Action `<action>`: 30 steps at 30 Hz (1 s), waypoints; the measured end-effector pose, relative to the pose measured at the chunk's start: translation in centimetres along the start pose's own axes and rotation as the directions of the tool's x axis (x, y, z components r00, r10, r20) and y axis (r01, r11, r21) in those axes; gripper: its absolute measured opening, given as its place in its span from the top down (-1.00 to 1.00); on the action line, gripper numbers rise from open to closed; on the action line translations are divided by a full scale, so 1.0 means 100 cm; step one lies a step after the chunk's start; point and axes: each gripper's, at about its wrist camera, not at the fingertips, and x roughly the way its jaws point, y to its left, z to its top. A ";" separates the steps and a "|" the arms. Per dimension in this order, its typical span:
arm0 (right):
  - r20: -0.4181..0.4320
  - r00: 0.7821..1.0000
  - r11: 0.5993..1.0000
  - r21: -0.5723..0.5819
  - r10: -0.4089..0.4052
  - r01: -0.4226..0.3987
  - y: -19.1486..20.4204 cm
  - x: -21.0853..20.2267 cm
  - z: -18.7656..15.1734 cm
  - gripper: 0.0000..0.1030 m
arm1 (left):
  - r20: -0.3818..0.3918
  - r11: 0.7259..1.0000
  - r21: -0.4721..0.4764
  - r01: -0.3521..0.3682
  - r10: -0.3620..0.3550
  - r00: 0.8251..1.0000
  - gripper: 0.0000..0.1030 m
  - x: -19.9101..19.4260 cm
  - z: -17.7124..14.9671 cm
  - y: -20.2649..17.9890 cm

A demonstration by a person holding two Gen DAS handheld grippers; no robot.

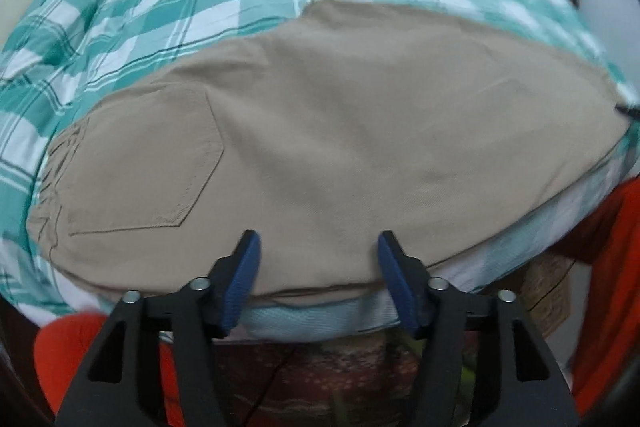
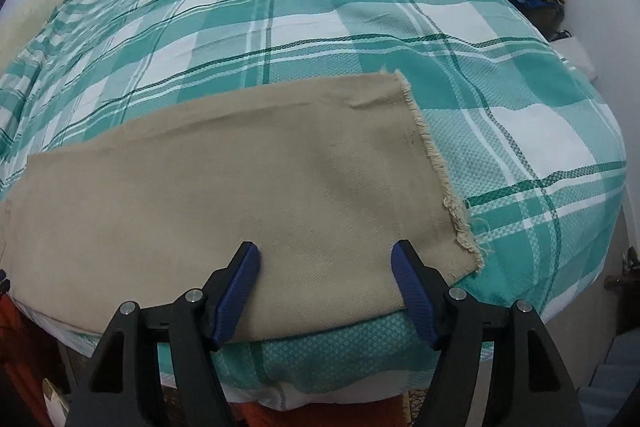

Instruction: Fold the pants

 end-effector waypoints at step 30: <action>0.000 1.000 1.000 0.000 0.008 -0.008 0.002 0.004 0.002 -0.44 | -0.066 0.909 0.400 0.118 -0.100 0.993 -0.67 0.101 0.146 -0.289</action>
